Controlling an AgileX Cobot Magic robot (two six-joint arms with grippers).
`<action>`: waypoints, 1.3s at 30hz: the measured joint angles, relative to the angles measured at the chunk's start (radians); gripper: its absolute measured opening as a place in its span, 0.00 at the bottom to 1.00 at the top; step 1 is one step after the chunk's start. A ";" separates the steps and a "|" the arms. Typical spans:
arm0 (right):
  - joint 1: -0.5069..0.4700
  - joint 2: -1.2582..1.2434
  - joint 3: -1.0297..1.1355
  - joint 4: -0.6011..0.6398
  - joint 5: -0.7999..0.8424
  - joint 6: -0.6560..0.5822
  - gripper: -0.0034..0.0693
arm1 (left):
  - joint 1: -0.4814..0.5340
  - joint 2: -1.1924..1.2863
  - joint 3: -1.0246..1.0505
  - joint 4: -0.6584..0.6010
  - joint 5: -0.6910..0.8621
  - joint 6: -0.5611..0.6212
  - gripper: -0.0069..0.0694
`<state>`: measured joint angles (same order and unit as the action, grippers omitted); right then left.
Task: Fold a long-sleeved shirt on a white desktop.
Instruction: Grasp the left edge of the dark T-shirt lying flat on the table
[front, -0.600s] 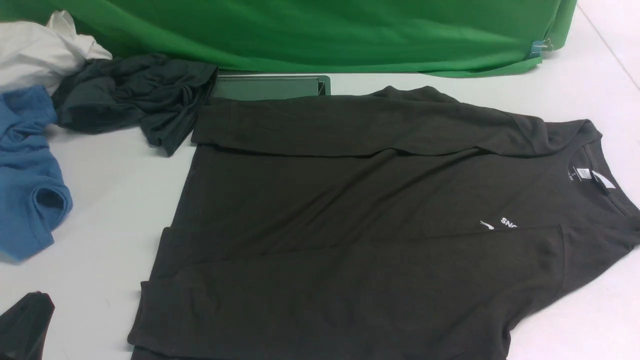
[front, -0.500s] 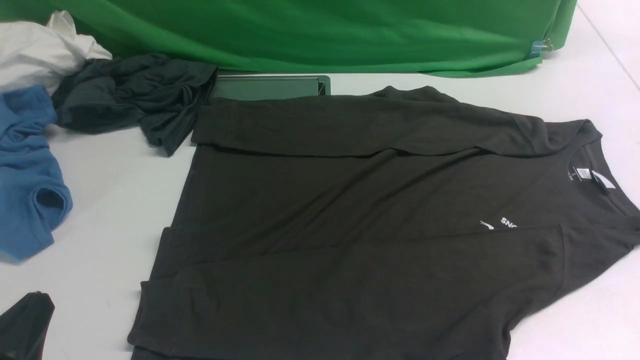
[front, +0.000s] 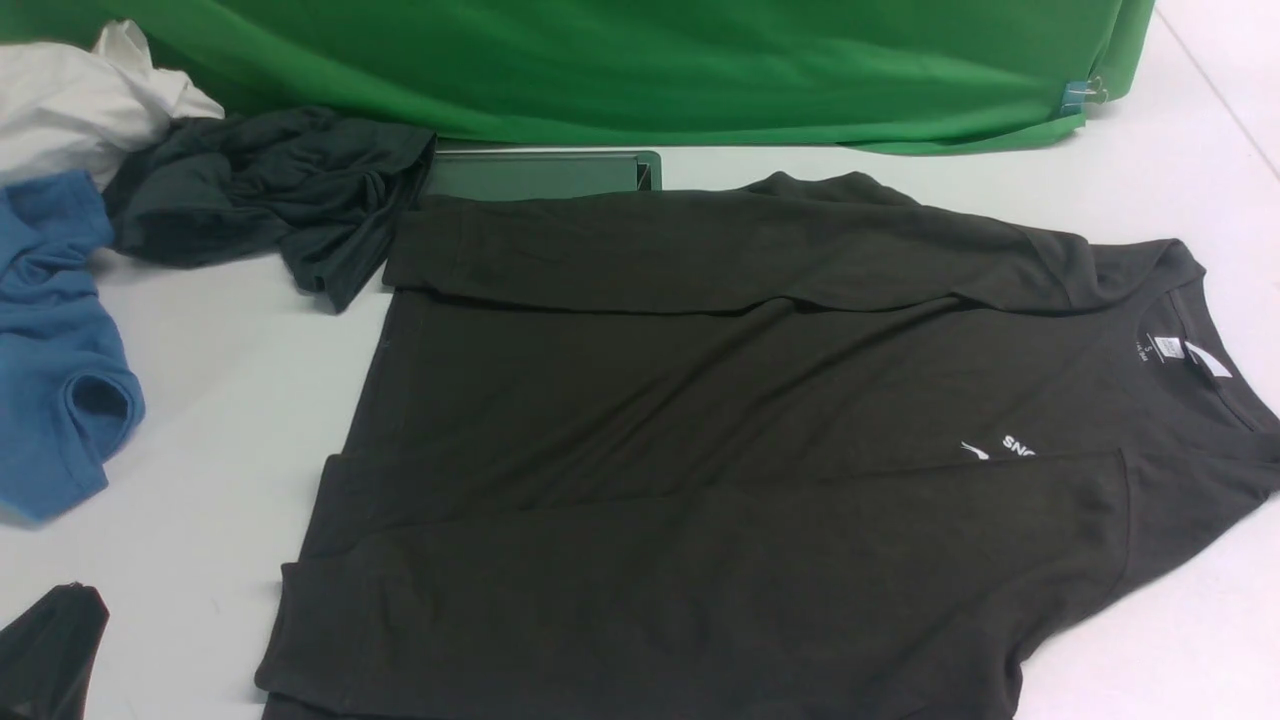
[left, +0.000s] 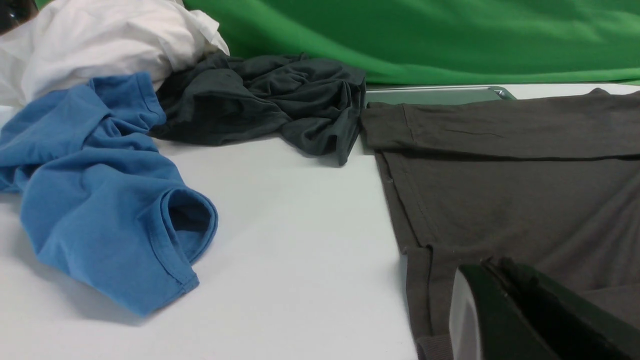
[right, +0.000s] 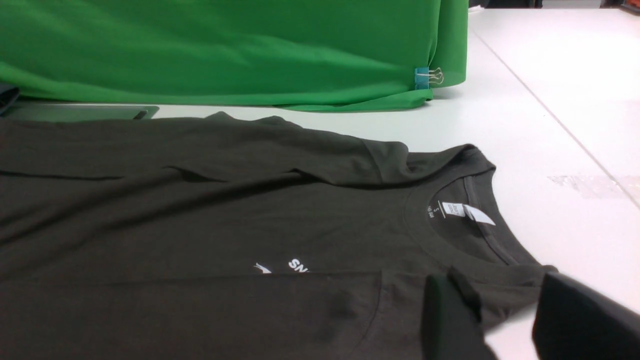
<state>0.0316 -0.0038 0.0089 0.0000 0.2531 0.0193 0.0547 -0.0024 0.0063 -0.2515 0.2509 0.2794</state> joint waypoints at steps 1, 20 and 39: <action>0.000 0.000 0.000 -0.005 0.000 0.000 0.38 | 0.000 0.000 0.000 0.000 0.000 0.000 0.11; 0.000 0.000 0.000 -0.005 0.000 0.000 0.38 | 0.000 -0.001 -0.070 -0.246 -0.243 -0.341 0.11; 0.000 0.000 0.000 -0.005 0.000 0.000 0.38 | 0.000 0.724 -0.599 -0.272 0.630 0.178 0.11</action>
<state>0.0316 -0.0038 0.0089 -0.0053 0.2532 0.0193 0.0547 0.7212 -0.5926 -0.5234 0.8809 0.4576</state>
